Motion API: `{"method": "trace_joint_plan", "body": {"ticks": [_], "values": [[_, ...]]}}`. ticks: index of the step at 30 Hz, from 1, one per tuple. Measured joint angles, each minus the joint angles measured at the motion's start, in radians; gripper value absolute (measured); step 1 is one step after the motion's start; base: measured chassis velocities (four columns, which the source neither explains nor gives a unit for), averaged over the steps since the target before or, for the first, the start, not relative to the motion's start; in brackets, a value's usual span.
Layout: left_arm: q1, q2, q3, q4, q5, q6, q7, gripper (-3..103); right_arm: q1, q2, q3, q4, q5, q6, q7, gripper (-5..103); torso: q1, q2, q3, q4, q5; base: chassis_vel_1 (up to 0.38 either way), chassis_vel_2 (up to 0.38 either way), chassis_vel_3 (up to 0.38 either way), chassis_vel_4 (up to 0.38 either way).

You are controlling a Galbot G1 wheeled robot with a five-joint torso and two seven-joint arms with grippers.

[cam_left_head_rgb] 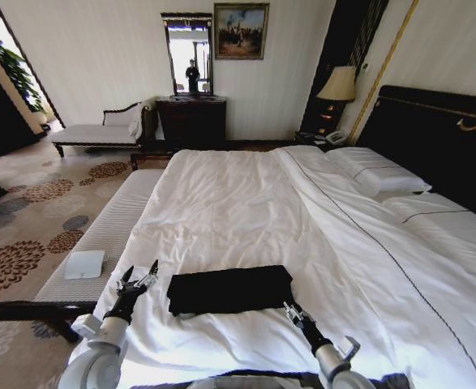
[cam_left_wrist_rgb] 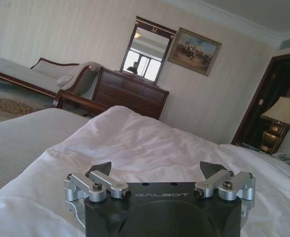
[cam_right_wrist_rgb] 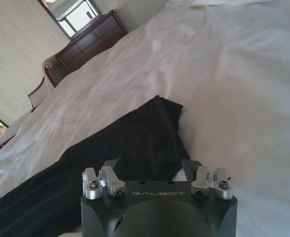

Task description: Fold the clothes on the bed.

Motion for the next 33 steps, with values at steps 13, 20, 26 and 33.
{"method": "trace_joint_plan", "body": {"ticks": [13,20,26,33], "values": [[-0.003,0.004,0.005,0.003,0.006,0.001,-0.001,100,0.031,0.010,-0.006,-0.015,0.018,-0.031,0.031,100,0.000,0.000,0.000,-0.0002,0.0000,0.000,0.000,0.000,0.000],[0.005,0.004,0.001,0.004,0.009,0.001,-0.002,100,0.107,0.021,-0.038,-0.067,0.020,-0.045,-0.017,101,0.000,0.000,0.000,0.0002,0.0002,0.000,0.000,0.000,0.000],[0.009,-0.002,0.007,0.008,0.024,-0.004,-0.002,100,0.140,0.019,-0.032,-0.093,0.037,-0.036,-0.031,82,0.000,0.000,0.000,0.0000,0.0000,0.000,0.000,0.000,0.000],[0.000,-0.018,0.035,0.010,0.050,-0.004,-0.002,100,0.151,0.016,-0.024,-0.117,0.038,-0.024,-0.044,54,0.000,0.000,0.000,-0.0001,0.0000,0.000,0.000,0.000,0.000]]}}
